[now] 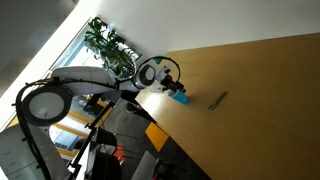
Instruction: Move the blue cup to the top right corner of the table
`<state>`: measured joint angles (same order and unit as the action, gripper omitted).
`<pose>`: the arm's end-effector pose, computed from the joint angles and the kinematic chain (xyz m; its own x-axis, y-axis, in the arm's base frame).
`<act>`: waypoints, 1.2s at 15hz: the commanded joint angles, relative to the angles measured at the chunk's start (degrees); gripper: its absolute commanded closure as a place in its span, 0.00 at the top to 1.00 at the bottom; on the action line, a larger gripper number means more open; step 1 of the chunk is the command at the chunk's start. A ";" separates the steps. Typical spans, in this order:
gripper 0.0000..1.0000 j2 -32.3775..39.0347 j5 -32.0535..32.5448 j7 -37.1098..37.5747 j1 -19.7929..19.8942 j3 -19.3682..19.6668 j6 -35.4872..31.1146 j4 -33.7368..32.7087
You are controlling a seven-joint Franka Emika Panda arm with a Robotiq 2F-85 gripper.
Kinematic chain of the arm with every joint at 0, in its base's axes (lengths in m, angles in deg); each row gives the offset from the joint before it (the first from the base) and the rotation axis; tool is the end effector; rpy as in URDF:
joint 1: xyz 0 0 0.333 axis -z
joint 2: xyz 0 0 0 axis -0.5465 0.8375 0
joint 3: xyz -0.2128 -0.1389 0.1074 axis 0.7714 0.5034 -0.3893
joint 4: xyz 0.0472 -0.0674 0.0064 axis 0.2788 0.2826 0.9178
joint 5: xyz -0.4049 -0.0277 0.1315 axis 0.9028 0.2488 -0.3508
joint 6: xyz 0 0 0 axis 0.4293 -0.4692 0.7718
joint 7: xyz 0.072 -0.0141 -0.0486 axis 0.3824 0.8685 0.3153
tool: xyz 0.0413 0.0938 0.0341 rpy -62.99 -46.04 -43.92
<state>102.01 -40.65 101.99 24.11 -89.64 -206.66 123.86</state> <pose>0.6205 0.1497 0.1272 0.9996 -0.0034 0.0276 -0.0035 -1.0000 0.0043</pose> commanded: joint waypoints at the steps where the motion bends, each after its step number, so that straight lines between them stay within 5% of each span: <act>1: 1.00 0.01 -1.22 -0.80 -1.23 1.25 0.03 -0.14; 6: 1.00 -1.15 -0.42 -0.41 -2.18 1.98 -1.35 1.69; 7: 0.75 -1.14 -0.56 -0.56 -2.18 1.94 -1.75 1.83; 8: 0.74 -1.17 -0.37 -0.30 -2.46 2.21 -2.06 1.96; 18: 0.00 -0.73 -1.03 -1.29 -2.37 1.84 -1.46 1.44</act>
<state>102.11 -40.65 101.99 22.15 -88.33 -207.46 124.29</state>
